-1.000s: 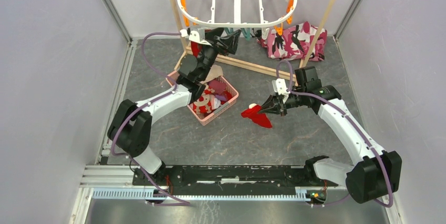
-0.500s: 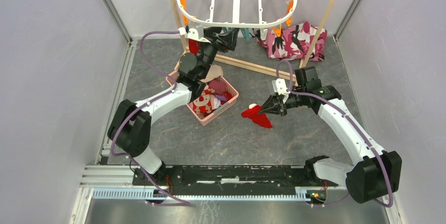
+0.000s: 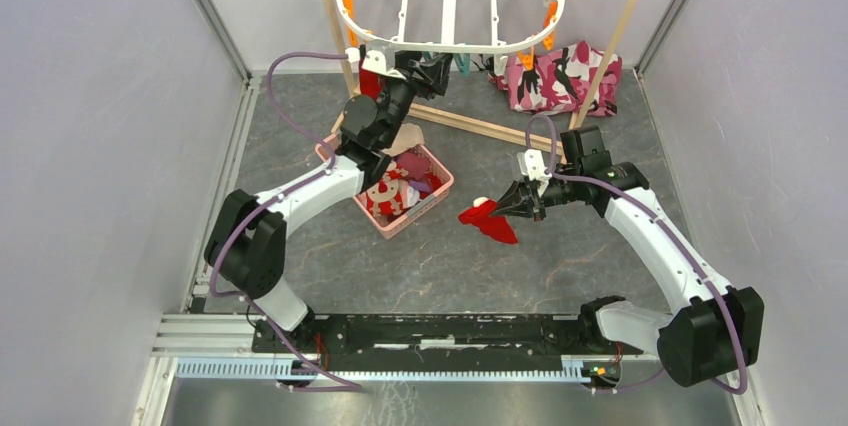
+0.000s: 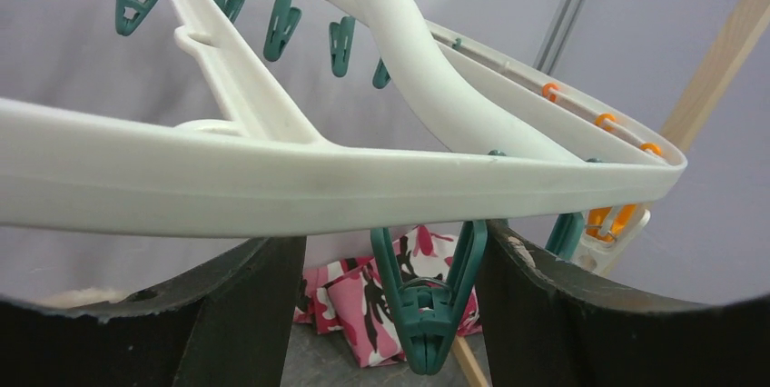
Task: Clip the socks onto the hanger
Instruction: Open the clamp at the hanger.
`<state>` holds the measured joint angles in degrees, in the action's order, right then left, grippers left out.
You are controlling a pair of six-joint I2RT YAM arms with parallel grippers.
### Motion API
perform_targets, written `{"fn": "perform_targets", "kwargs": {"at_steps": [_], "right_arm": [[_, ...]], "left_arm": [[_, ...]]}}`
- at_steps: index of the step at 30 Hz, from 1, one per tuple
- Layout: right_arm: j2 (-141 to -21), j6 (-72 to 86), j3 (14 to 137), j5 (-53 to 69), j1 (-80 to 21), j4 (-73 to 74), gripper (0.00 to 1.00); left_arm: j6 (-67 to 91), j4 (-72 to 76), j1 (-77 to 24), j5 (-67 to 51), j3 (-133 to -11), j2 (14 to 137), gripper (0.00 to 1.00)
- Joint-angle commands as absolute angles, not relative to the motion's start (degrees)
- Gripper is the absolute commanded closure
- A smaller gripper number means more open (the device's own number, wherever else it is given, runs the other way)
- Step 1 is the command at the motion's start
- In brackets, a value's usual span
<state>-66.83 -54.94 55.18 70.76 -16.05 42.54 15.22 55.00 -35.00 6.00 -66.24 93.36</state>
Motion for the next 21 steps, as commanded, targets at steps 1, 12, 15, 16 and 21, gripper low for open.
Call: {"fn": "perform_targets", "kwargs": {"at_steps": [1, 12, 15, 16, 21], "right_arm": [[-66.98, -55.72, 56.95, 72.70, -15.82, 42.54, 1.00], [-67.29, -55.77, 56.87, 72.75, -15.87, 42.58, 1.00], [-67.32, -55.77, 56.88, 72.73, -15.89, 42.55, 1.00], [-67.39, -55.81, 56.92, 72.71, -15.84, 42.55, 1.00], [-67.31, -55.79, 56.82, 72.73, -15.89, 42.62, 1.00]], "left_arm": [[9.65, 52.85, -35.41, 7.42, -69.26, 91.00, 0.28], [6.81, 51.97, -35.77, 7.18, -69.68, 89.65, 0.27], [6.94, 51.92, -35.86, 7.08, -69.77, 89.41, 0.27], [6.88, 51.91, -35.94, 7.08, -69.78, 89.39, 0.27], [6.99, 51.71, -35.95, 7.03, -69.96, 89.20, 0.26]]}}
